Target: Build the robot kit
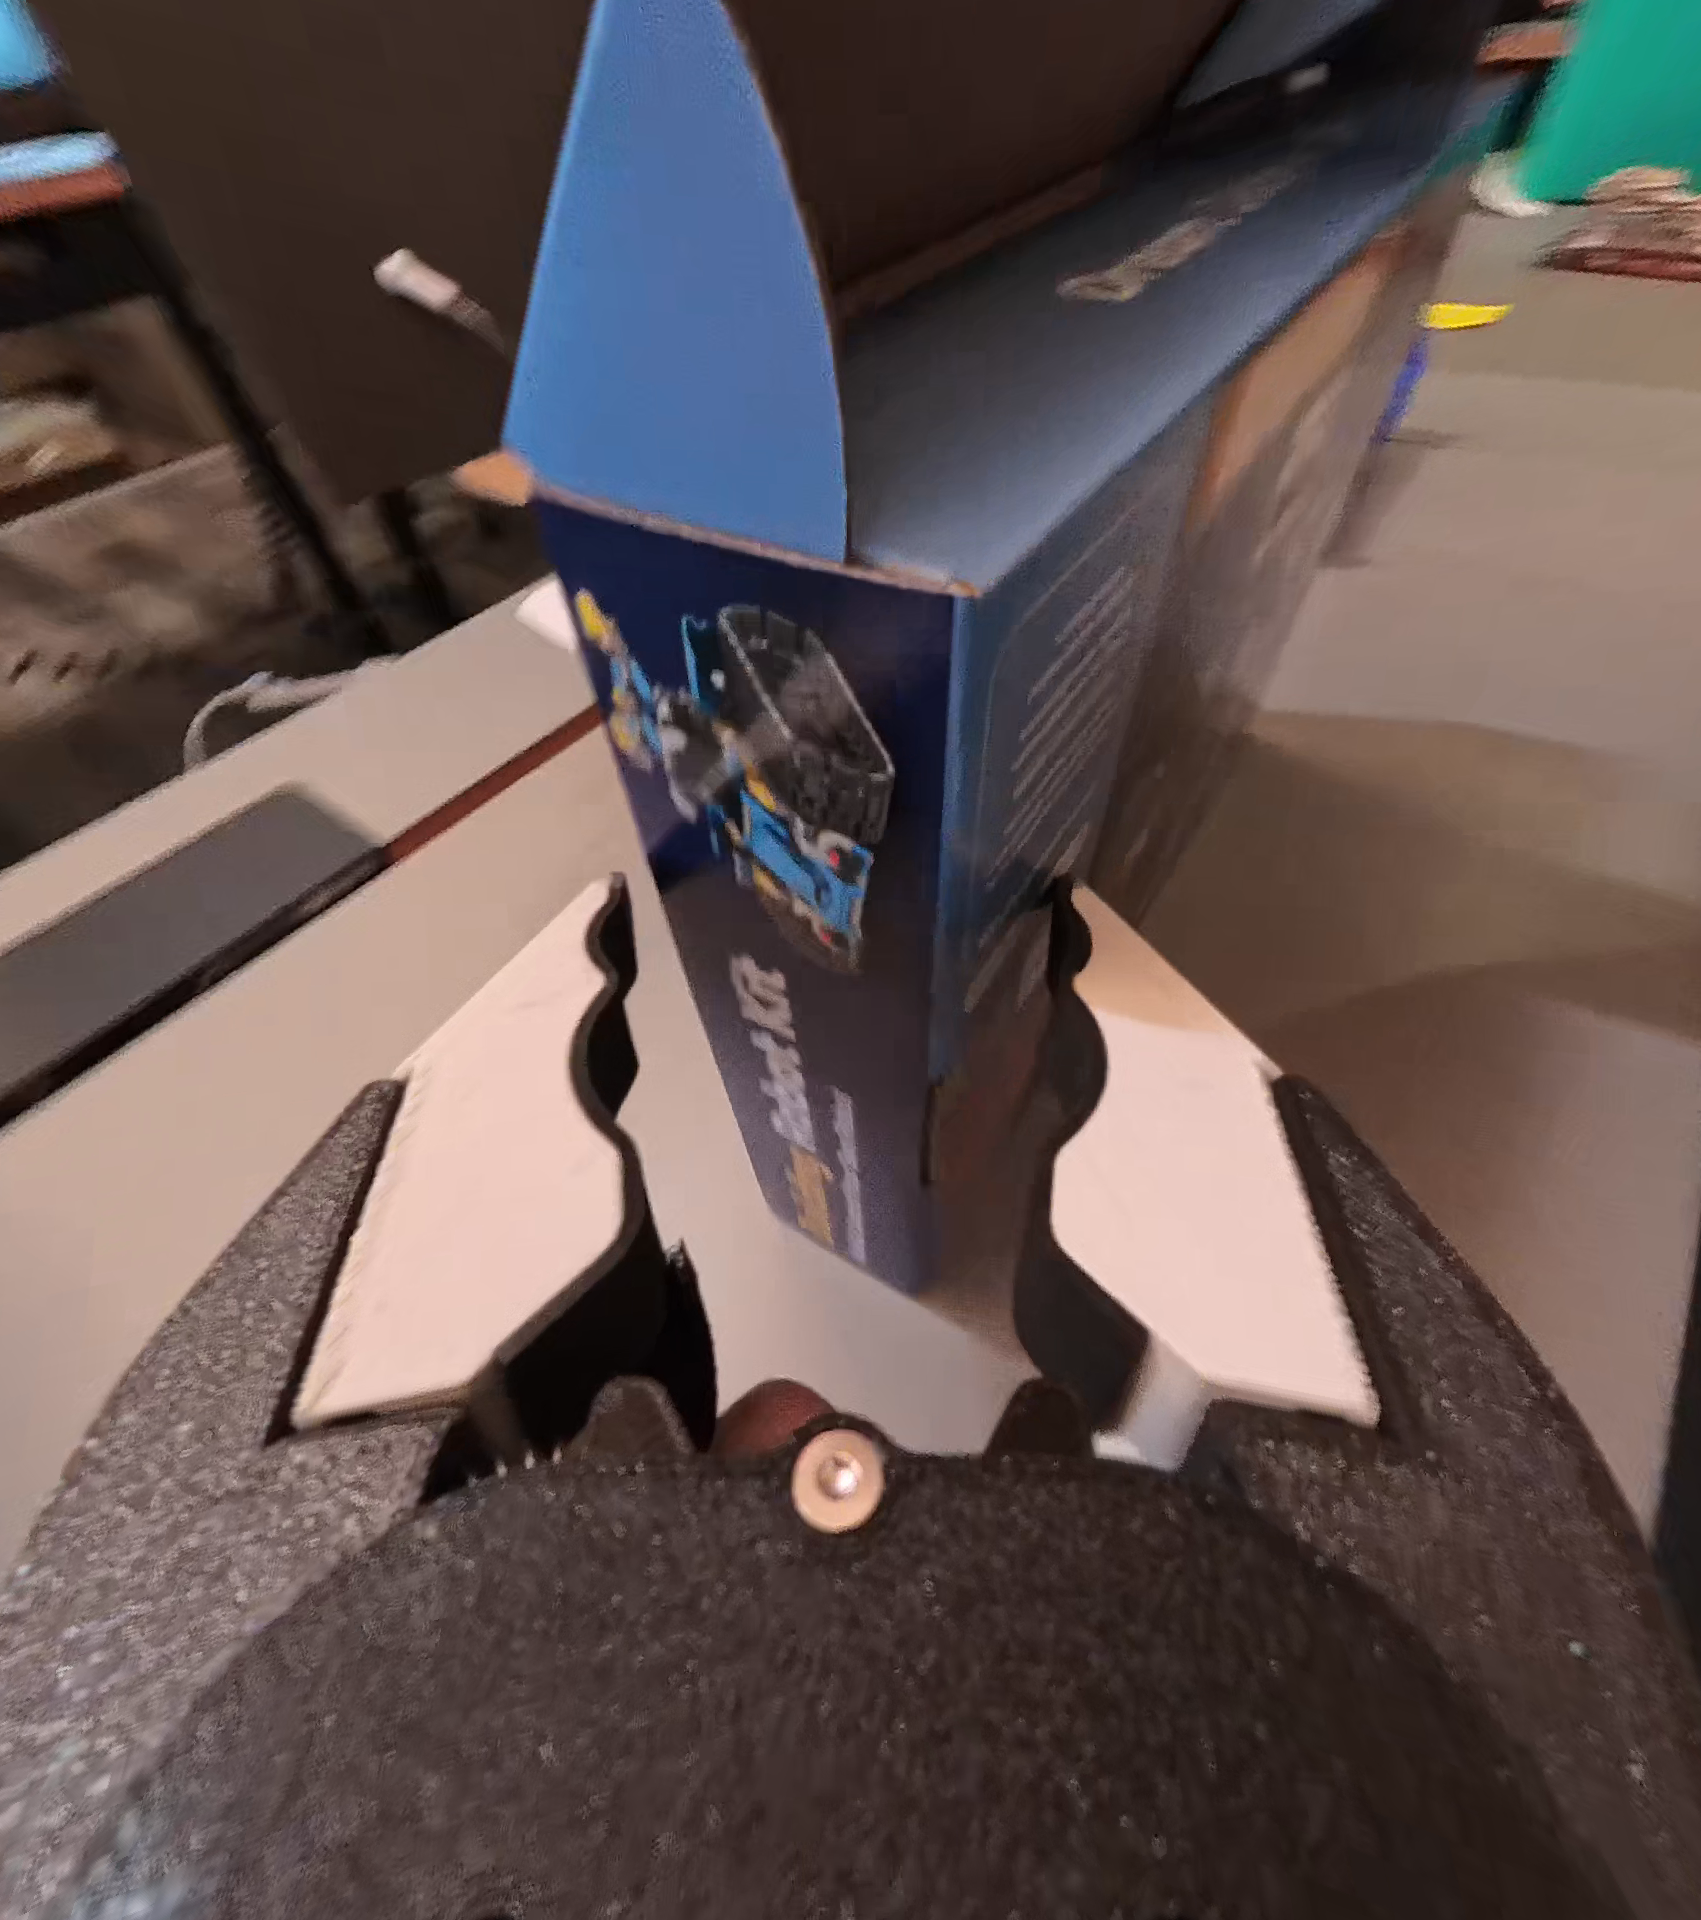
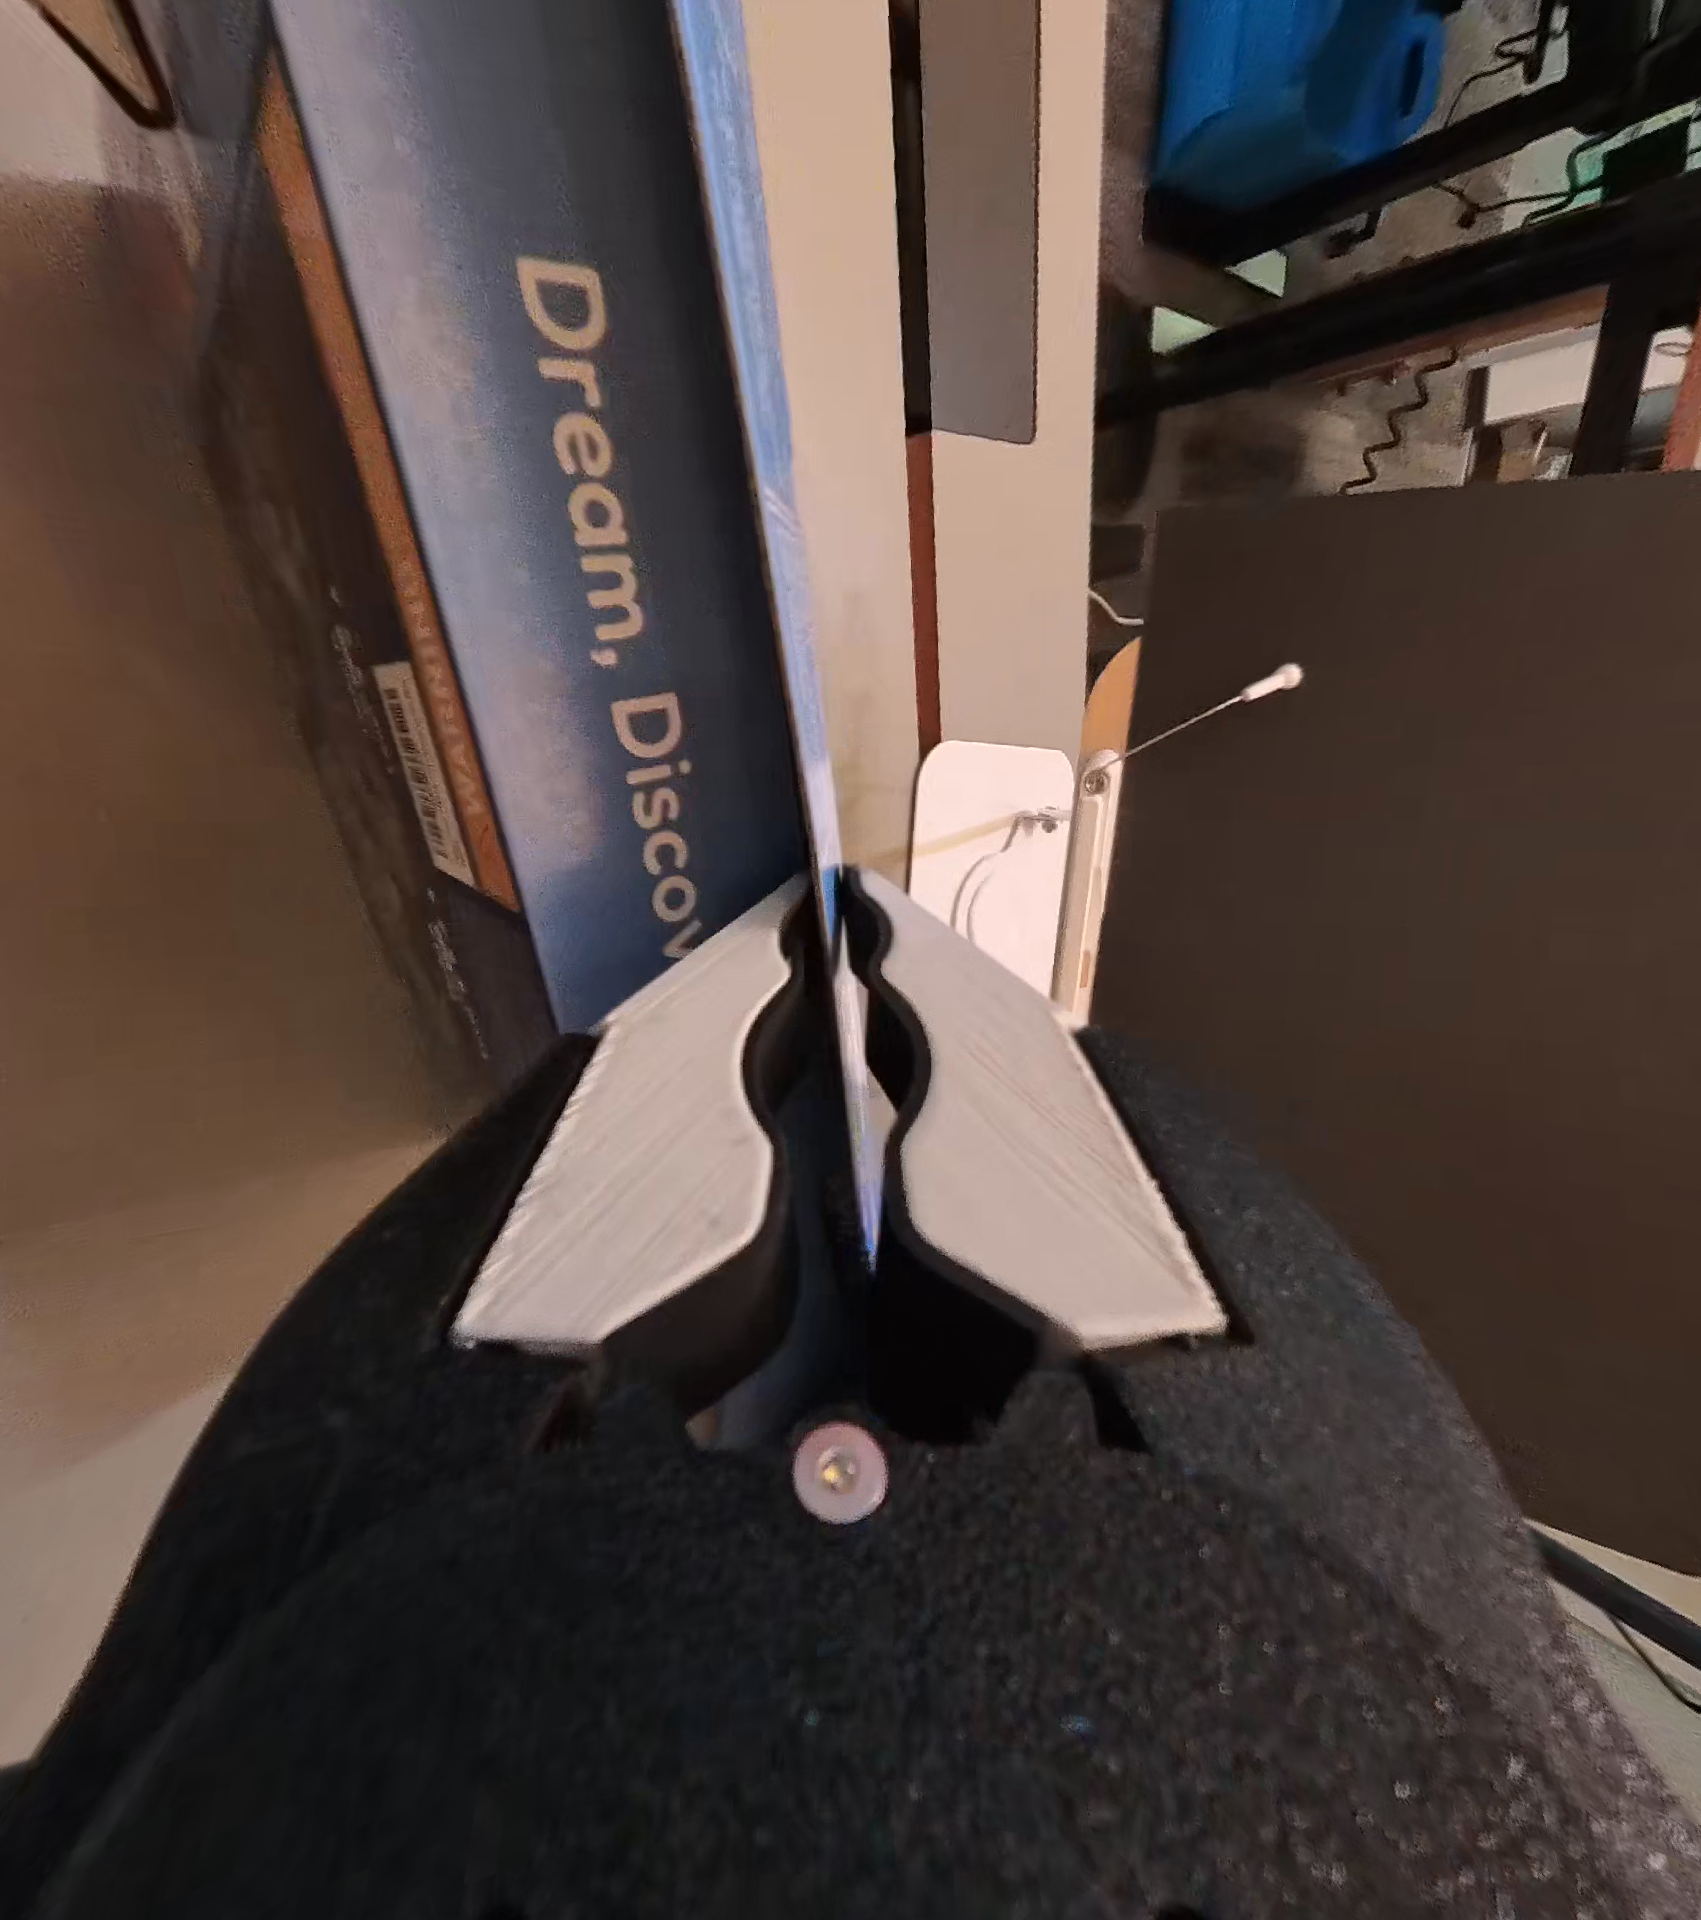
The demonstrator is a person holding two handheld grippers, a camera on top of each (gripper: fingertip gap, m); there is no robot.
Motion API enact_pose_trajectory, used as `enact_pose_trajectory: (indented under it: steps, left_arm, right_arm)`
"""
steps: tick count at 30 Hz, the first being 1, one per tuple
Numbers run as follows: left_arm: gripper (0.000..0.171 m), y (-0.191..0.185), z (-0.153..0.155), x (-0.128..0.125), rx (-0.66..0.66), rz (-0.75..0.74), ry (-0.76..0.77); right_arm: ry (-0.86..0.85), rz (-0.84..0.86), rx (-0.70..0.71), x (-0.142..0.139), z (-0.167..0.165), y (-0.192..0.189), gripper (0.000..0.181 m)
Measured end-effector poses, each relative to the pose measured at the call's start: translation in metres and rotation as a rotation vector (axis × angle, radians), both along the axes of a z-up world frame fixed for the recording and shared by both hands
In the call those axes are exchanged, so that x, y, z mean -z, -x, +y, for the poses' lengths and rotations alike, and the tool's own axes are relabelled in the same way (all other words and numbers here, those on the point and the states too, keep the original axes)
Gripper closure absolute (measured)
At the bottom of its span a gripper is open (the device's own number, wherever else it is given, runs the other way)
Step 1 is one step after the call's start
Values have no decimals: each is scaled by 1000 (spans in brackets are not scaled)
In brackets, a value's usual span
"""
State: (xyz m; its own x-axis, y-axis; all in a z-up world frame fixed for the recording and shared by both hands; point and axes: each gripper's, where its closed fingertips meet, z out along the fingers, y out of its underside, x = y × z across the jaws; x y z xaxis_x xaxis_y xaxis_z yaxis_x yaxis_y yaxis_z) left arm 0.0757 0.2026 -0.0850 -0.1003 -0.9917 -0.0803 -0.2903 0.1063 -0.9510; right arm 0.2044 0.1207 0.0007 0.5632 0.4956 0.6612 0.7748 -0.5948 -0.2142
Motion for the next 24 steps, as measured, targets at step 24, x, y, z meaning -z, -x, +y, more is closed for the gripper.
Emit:
enact_pose_trajectory:
  steps: [24]
  left_arm:
    - [112, 122, -133, 51, -410, 78, 486]
  right_arm:
    - [-294, -157, -53, 41, -131, 138, 180]
